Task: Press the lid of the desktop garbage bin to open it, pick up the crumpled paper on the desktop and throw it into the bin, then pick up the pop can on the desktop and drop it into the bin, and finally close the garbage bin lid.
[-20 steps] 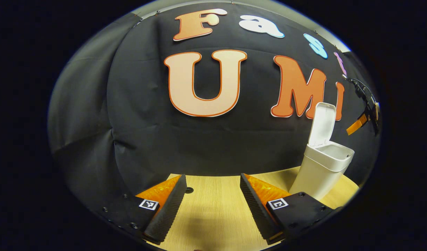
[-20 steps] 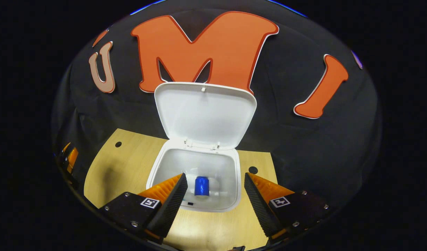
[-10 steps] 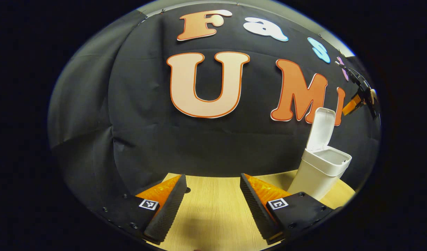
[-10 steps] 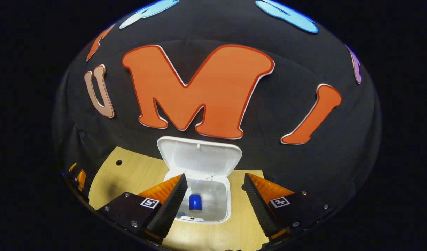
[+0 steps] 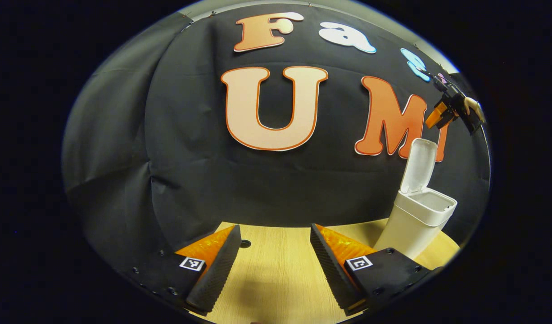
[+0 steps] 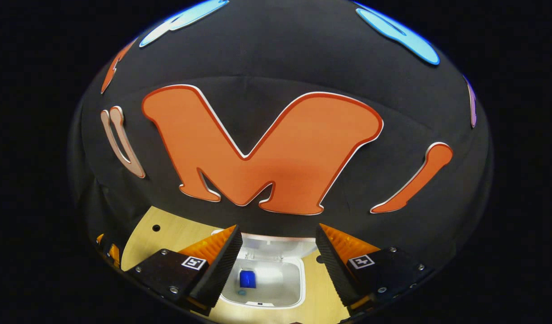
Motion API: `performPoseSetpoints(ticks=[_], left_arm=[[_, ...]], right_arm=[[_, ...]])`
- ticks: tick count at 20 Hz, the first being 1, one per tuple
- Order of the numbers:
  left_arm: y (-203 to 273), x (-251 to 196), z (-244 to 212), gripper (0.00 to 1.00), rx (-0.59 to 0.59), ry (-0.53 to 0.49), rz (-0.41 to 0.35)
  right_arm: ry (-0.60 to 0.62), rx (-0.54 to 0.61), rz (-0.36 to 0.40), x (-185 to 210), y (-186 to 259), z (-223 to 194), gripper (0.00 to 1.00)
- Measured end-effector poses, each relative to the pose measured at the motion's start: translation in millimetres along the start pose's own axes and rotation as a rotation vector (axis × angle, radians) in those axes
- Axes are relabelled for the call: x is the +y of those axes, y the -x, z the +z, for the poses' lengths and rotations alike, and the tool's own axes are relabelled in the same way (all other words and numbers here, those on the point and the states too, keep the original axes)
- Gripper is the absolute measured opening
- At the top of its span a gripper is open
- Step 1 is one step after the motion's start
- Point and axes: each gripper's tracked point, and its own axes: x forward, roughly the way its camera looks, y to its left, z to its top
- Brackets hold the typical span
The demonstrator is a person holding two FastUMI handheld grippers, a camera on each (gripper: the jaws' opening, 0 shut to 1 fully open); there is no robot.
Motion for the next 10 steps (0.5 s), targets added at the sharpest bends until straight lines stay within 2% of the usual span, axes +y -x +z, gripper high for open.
performPoseSetpoints(ticks=[5,10], left_arm=[[2,13,-4,0.98,0.008,-0.012,0.029],[6,23,-1,0.98,0.002,-0.017,0.049]], right_arm=[[-0.018,0.045,-0.045,-9,-41,-11,0.99],[-0.036,0.091,-0.013,2,-46,-29,0.99]])
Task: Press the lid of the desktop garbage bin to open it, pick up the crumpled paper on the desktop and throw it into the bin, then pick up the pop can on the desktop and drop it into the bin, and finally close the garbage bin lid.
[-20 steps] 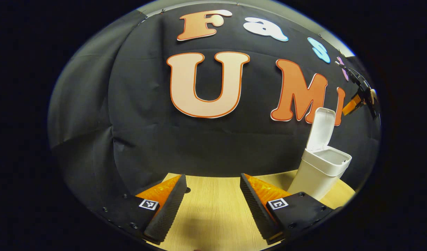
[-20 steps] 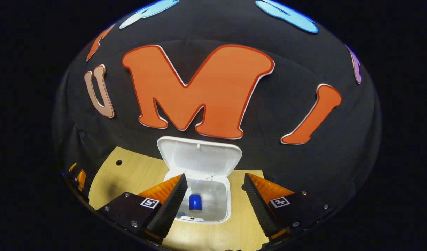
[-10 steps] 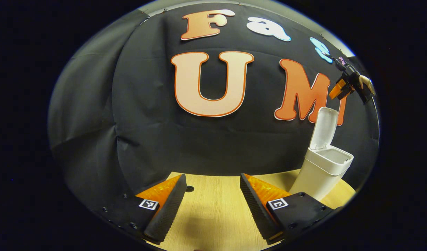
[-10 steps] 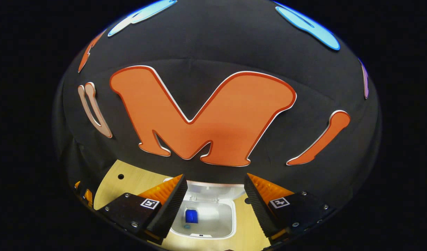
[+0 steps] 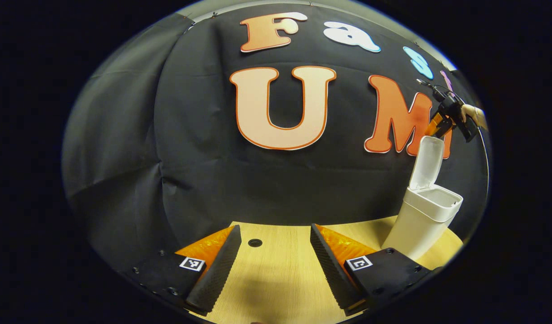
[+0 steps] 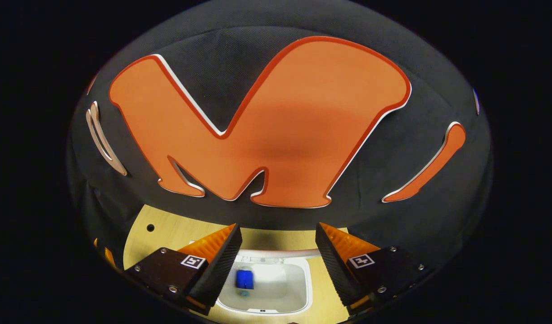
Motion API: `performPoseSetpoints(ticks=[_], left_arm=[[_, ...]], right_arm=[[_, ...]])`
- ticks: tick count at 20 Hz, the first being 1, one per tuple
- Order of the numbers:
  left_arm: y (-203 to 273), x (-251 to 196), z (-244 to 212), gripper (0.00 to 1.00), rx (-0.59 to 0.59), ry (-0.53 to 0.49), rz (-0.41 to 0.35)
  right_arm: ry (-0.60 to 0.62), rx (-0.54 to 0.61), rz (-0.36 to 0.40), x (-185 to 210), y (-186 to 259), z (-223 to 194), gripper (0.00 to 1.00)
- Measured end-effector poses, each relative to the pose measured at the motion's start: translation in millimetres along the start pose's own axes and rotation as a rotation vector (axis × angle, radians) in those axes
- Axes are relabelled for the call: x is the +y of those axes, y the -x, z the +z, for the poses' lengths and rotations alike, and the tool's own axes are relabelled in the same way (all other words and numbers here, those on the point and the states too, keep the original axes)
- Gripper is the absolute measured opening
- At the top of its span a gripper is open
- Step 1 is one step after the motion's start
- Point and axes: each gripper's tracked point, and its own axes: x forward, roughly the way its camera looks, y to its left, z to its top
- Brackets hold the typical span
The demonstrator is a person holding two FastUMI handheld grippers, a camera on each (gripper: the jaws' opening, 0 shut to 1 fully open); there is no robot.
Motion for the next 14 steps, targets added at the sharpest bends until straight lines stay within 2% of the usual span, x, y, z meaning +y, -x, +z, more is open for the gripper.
performPoseSetpoints(ticks=[7,10,14], left_arm=[[1,4,0,0.98,-0.004,0.018,0.008],[6,4,3,0.98,-0.014,0.021,0.007],[7,3,1,0.98,-0.011,0.034,0.005]], right_arm=[[-0.027,0.018,0.033,7,18,-39,1.0],[-0.022,0.007,0.002,5,27,-58,0.99],[-0.046,-0.02,0.013,17,37,-87,0.99]])
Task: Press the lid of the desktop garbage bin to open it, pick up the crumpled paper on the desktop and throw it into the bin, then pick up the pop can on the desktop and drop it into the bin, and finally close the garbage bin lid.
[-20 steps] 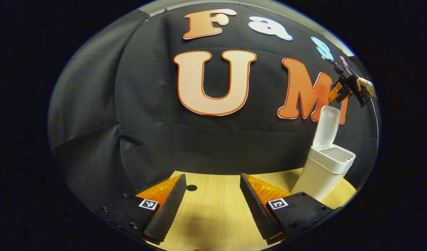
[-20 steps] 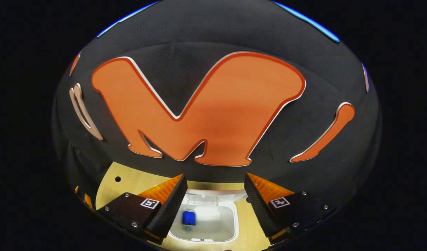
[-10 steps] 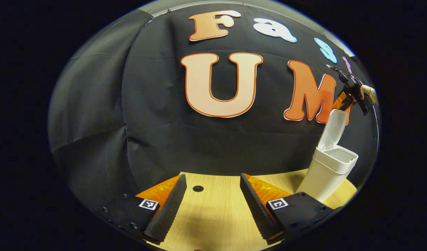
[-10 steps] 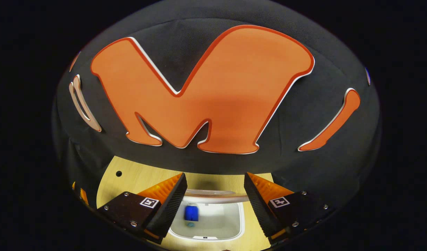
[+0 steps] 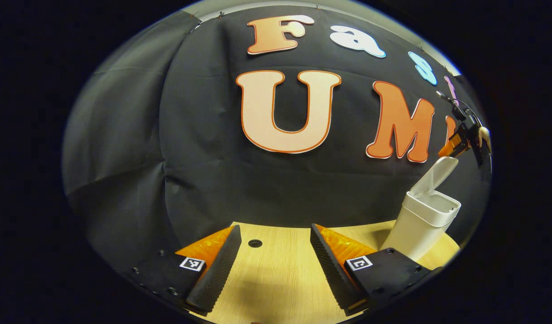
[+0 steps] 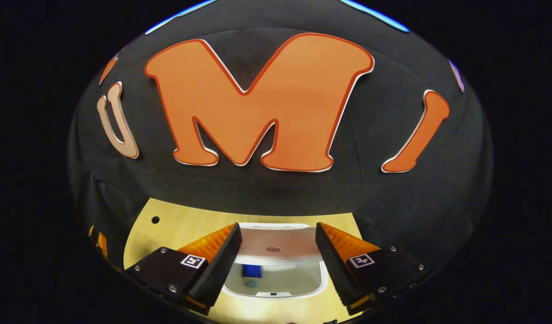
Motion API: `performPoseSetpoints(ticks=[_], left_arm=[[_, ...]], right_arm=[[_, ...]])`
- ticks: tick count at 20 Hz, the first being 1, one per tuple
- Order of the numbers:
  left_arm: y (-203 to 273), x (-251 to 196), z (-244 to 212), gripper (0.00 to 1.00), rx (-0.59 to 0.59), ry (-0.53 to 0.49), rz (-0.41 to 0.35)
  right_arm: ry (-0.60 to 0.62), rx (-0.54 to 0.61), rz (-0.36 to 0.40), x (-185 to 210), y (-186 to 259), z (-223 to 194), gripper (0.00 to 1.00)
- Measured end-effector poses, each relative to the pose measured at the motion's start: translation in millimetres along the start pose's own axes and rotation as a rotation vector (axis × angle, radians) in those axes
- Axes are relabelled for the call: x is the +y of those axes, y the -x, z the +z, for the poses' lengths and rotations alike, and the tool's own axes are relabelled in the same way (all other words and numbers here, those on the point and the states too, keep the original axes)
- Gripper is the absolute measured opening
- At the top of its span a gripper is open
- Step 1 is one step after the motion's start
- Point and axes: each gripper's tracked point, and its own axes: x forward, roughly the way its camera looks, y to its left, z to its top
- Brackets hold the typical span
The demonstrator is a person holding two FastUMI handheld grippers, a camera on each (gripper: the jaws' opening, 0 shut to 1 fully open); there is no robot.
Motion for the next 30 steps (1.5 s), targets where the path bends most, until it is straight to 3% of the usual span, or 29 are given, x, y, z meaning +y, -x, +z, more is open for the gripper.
performPoseSetpoints(ticks=[16,25,30], left_arm=[[2,0,0,0.98,0.007,-0.02,0.004],[1,-12,-2,0.98,0.008,-0.01,-0.015],[3,-17,-4,0.98,0.011,-0.001,-0.023]], right_arm=[[-0.063,0.04,-0.014,-1,-5,-137,1.0],[-0.069,0.098,0.003,0,-6,-154,1.0],[-0.052,0.06,0.026,0,-9,-152,1.0]])
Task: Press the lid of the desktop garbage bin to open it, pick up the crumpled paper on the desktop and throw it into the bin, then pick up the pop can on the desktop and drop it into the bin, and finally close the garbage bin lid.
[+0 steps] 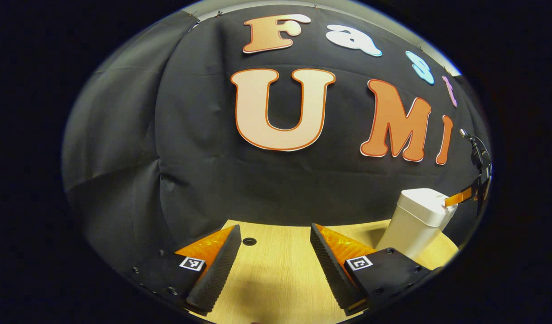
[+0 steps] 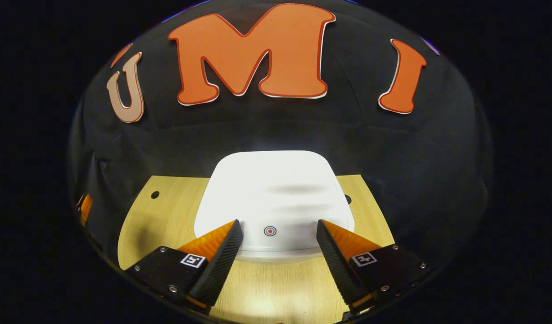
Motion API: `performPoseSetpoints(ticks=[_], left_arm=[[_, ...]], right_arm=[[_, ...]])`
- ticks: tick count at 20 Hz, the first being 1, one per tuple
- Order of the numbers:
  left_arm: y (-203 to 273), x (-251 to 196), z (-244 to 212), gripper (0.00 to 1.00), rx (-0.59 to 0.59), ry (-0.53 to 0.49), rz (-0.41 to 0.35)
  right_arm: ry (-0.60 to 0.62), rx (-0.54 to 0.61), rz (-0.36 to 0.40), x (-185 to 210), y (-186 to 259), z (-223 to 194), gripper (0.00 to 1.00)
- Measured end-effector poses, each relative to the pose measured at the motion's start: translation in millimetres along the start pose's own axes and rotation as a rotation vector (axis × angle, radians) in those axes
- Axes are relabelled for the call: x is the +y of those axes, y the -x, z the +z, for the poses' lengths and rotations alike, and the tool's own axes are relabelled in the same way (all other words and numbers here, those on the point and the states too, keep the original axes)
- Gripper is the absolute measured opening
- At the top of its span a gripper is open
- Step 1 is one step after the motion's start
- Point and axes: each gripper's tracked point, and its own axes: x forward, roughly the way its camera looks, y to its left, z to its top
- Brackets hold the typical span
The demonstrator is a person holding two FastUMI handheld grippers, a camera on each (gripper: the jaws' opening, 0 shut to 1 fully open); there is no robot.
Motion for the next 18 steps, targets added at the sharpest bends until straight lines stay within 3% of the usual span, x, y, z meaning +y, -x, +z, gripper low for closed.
performPoseSetpoints(ticks=[7,12,18], left_arm=[[5,-6,10,0.99,-0.025,-0.02,-0.01],[14,0,11,0.98,-0.029,-0.018,0.004],[19,2,13,0.98,-0.046,-0.027,0.007]], right_arm=[[-0.022,-0.078,-0.025,-2,5,3,1.0],[-0.074,-0.258,-0.052,-4,30,4,1.0],[-0.033,-0.445,-0.09,-1,84,-16,1.0]])
